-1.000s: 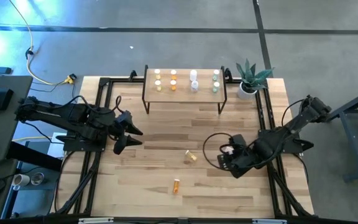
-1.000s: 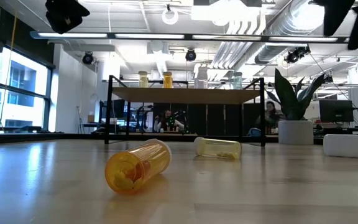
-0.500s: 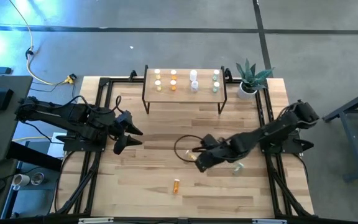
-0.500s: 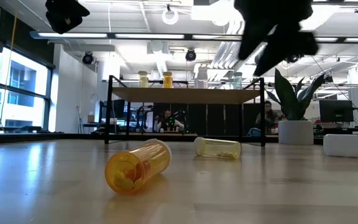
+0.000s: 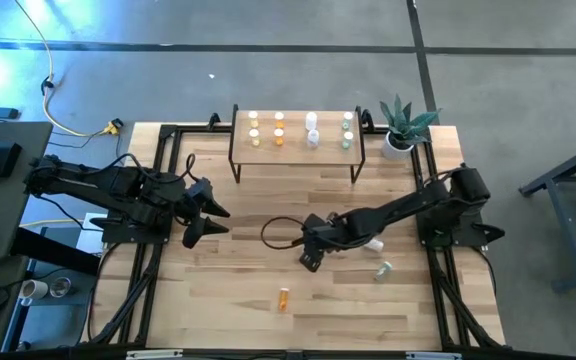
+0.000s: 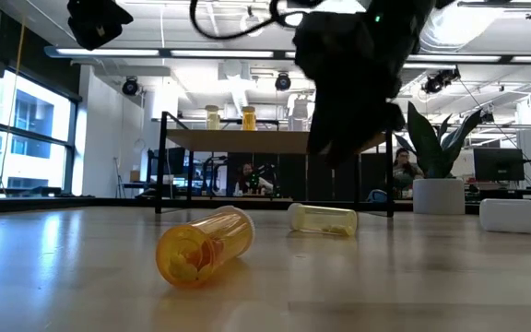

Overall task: Pick and place medicine bottles onto shelf by color
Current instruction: Put the yellow pill bottle on the shelf and align it to the other yellow pill bottle

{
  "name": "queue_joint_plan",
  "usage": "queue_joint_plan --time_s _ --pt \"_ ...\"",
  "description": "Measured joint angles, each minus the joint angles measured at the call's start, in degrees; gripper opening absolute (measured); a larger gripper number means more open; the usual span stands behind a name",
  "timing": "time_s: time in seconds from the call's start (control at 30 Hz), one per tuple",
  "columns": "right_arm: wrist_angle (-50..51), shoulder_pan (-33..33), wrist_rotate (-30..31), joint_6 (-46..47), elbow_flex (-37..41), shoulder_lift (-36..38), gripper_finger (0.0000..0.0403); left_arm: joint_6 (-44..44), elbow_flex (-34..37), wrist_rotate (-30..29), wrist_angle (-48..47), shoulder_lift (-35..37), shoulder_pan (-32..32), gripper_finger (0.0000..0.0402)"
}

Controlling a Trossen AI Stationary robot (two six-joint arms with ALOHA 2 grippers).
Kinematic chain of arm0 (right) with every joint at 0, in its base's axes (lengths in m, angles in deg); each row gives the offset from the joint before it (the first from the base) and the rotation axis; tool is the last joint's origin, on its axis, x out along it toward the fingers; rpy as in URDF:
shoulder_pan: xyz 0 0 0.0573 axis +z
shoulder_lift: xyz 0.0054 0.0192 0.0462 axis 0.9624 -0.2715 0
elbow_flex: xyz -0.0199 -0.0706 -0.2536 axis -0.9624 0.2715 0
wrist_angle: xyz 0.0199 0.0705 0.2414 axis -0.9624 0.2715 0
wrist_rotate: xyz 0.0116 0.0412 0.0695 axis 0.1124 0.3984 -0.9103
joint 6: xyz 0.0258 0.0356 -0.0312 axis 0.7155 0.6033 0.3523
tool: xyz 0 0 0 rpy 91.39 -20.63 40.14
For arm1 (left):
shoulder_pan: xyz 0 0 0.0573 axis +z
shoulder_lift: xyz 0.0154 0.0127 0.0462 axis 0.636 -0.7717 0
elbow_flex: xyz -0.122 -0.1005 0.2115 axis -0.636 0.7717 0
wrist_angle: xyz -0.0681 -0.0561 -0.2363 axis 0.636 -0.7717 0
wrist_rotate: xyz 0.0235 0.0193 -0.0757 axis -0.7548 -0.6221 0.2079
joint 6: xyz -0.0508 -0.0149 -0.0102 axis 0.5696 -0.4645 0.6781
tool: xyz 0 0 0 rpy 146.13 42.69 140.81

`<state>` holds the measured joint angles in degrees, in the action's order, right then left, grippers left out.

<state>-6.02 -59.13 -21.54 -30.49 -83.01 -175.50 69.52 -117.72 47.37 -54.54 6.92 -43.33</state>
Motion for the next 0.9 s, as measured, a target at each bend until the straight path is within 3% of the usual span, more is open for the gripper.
queue_joint_plan --time_s 0.63,0.9 --pt "-1.8 -0.1 -4.0 0.5 0.0 -9.5 0.0196 0.1 0.0 0.0 0.0 0.0 0.0 0.0229" --pt "-1.7 -0.2 -4.2 0.8 0.0 -9.5 0.0129 0.1 0.0 0.0 0.0 0.0 0.0 0.0229"
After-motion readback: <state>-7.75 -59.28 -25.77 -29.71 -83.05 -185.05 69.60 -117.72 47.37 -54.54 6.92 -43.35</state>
